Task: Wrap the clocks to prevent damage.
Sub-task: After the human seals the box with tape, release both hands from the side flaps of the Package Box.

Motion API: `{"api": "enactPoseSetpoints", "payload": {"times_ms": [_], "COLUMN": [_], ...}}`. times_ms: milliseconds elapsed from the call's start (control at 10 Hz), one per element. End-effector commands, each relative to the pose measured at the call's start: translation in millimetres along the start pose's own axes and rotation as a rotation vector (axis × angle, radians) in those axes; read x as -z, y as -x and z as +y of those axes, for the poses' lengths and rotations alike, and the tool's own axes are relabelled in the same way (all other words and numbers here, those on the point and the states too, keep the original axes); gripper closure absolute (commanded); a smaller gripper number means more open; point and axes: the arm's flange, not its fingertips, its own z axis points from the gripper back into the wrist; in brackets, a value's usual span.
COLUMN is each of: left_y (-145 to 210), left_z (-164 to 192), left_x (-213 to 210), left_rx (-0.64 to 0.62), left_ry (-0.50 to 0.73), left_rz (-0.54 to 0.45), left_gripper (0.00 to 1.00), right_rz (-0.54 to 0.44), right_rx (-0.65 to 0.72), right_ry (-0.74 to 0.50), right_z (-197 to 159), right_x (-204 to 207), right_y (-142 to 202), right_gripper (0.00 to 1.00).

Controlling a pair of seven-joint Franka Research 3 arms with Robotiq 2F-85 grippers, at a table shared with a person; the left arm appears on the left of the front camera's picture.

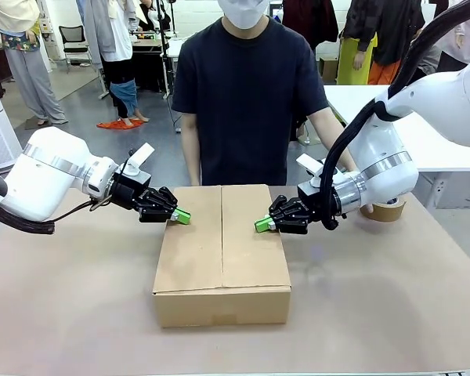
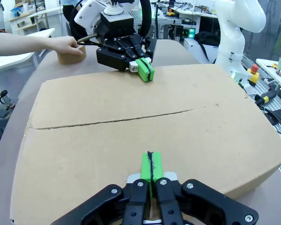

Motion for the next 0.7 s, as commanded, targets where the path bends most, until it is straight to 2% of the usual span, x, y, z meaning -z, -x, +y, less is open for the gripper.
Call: {"api": "enactPoseSetpoints", "payload": {"times_ms": [0, 600], "left_y": [3.4, 3.4], "left_z": [2.1, 2.1], "left_x": [2.4, 2.4], "left_rx": [-0.005, -0.005], "left_ry": [-0.001, -0.001], "left_rz": [0.002, 0.002], "left_gripper": [1.0, 1.0], "right_rz": [0.005, 0.005], "right_rx": [0.005, 0.005], "right_ry": [0.004, 0.004], "right_z": [-0.5, -0.5], "right_x": [1.2, 1.2], "right_y": [3.2, 3.2], "right_gripper": [0.99, 0.99]}}
